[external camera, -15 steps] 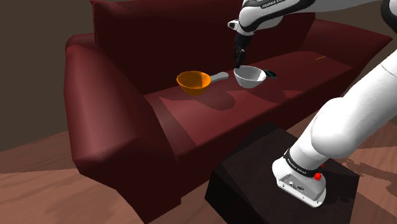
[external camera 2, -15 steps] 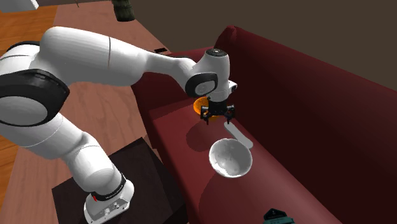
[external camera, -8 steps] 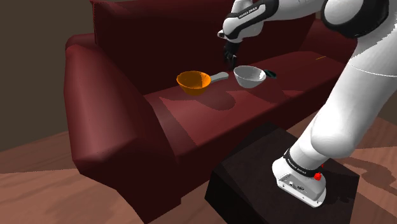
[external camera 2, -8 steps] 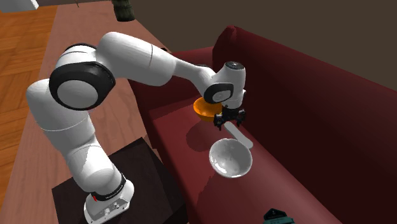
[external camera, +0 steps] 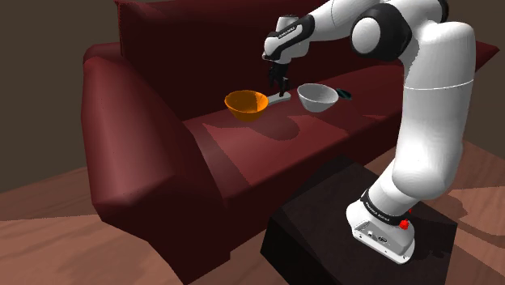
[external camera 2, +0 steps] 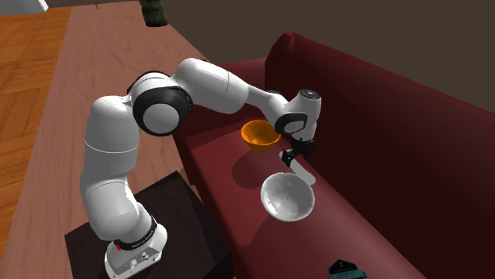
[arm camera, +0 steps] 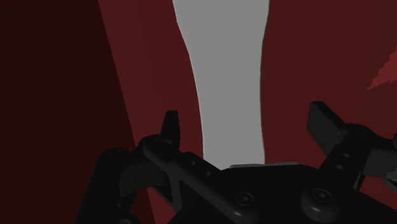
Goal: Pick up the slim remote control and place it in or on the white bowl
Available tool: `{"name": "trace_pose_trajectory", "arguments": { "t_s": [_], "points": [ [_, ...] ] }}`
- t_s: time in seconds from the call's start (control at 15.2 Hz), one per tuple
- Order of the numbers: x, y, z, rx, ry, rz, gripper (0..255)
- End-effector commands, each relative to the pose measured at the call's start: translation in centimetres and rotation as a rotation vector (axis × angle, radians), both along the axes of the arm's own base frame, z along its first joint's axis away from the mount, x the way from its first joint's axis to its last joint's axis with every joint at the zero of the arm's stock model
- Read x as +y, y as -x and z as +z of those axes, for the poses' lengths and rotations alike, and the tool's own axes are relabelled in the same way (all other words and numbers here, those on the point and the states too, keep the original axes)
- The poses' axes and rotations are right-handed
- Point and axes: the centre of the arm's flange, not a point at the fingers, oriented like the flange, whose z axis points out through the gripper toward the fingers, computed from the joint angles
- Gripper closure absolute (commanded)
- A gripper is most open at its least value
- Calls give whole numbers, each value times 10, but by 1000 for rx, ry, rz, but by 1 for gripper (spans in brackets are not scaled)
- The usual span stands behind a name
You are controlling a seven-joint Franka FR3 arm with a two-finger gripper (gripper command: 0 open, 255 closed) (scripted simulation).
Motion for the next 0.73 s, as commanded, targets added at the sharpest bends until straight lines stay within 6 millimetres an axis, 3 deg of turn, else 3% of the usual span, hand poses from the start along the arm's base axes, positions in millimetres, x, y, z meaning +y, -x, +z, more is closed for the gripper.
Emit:
{"name": "trace_pose_trajectory", "arguments": {
  "t_s": [0.0, 0.4, 0.66],
  "points": [
    [1, -6, -11, 3, 0, 21, 0],
    [0, -6, -46, 3, 0, 21, 0],
    [0, -6, -46, 3, 0, 21, 0]
  ]
}}
